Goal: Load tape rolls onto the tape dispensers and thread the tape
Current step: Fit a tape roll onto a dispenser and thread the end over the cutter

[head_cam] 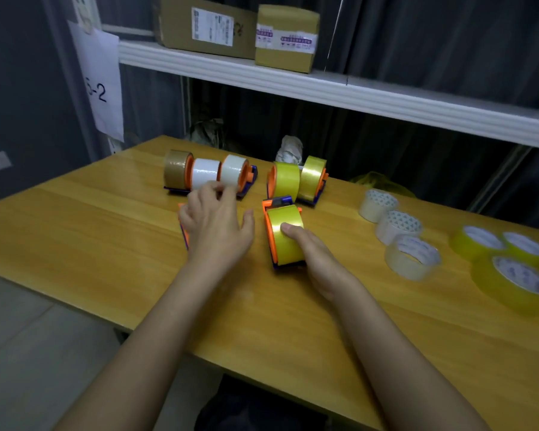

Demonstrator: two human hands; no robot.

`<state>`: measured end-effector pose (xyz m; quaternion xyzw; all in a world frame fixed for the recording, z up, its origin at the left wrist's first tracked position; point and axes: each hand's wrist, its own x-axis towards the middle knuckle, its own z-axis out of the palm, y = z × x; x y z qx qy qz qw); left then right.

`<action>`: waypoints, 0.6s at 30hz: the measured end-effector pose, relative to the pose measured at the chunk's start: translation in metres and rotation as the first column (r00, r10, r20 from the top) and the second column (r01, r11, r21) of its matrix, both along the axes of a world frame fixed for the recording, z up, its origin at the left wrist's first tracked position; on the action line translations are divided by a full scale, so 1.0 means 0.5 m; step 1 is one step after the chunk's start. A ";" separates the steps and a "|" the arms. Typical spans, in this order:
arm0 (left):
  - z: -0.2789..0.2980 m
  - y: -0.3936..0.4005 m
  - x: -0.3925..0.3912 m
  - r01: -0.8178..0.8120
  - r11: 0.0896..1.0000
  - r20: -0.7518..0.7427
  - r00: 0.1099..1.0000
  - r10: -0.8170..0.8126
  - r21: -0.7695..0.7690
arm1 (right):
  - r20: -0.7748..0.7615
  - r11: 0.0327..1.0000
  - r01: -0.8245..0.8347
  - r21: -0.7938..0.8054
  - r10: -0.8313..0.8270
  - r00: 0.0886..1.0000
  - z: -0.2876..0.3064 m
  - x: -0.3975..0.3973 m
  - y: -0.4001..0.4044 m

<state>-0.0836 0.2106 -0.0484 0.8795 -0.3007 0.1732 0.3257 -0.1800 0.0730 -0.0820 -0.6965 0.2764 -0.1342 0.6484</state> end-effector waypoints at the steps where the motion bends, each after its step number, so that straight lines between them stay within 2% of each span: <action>1: -0.005 0.009 0.010 -0.054 0.998 -0.031 0.998 0.055 0.017 | -0.017 1.000 -0.013 -0.007 0.013 1.000 0.003 0.012 0.011; 4: -0.023 0.030 0.035 -0.103 0.994 -0.196 0.974 0.109 0.043 | -0.050 1.000 -0.021 -0.001 0.021 0.999 0.009 0.053 0.043; 8: -0.039 0.048 0.049 0.001 0.997 -0.383 0.923 -0.029 -0.073 | -0.101 0.999 -0.015 -0.046 0.010 0.995 0.024 0.096 0.071; 12: -0.029 0.062 0.055 0.043 0.991 -0.397 0.913 -0.092 -0.130 | -0.159 0.991 0.031 -0.129 -0.051 0.986 0.033 0.125 0.088; 18: -0.026 0.085 0.063 0.045 0.977 -0.380 0.917 -0.122 -0.206 | -0.246 0.935 0.036 -0.354 -0.130 0.961 0.042 0.135 0.097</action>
